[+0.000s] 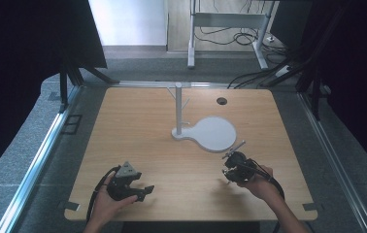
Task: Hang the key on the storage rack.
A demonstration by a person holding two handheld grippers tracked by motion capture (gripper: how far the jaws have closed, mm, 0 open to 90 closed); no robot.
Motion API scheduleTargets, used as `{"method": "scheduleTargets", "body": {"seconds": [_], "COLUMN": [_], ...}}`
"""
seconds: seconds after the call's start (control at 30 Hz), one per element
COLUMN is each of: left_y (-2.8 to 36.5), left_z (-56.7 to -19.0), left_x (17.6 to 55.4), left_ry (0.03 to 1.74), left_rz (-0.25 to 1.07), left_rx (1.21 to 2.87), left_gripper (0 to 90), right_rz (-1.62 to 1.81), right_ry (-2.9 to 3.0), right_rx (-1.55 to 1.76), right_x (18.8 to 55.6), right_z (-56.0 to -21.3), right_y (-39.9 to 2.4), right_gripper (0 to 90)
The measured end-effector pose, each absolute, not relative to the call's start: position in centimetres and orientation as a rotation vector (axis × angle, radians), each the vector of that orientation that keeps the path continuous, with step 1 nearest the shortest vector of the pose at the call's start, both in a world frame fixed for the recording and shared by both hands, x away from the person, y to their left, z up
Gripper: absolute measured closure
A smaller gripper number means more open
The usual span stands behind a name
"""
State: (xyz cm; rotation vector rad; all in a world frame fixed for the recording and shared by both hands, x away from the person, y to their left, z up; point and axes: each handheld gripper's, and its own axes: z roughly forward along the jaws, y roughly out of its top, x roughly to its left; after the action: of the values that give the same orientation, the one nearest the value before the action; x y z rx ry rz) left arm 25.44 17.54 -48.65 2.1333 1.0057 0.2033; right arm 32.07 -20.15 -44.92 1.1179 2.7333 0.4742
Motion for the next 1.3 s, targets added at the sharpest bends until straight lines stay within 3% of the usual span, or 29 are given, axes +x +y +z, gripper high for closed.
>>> {"method": "scheduleTargets", "body": {"seconds": [1.3], "left_y": [16.7], "left_z": [-49.0], "left_x": [25.4], "left_ry": [0.989], "left_rz": [0.182], "left_rx": [2.153], "left_gripper": [27.5], "right_rz": [0.637], "right_ry": [2.628], "right_rx": [1.112], "right_x": [34.5], "right_z": [-40.7], "right_y": [-20.6], "right_gripper": [84.8]}}
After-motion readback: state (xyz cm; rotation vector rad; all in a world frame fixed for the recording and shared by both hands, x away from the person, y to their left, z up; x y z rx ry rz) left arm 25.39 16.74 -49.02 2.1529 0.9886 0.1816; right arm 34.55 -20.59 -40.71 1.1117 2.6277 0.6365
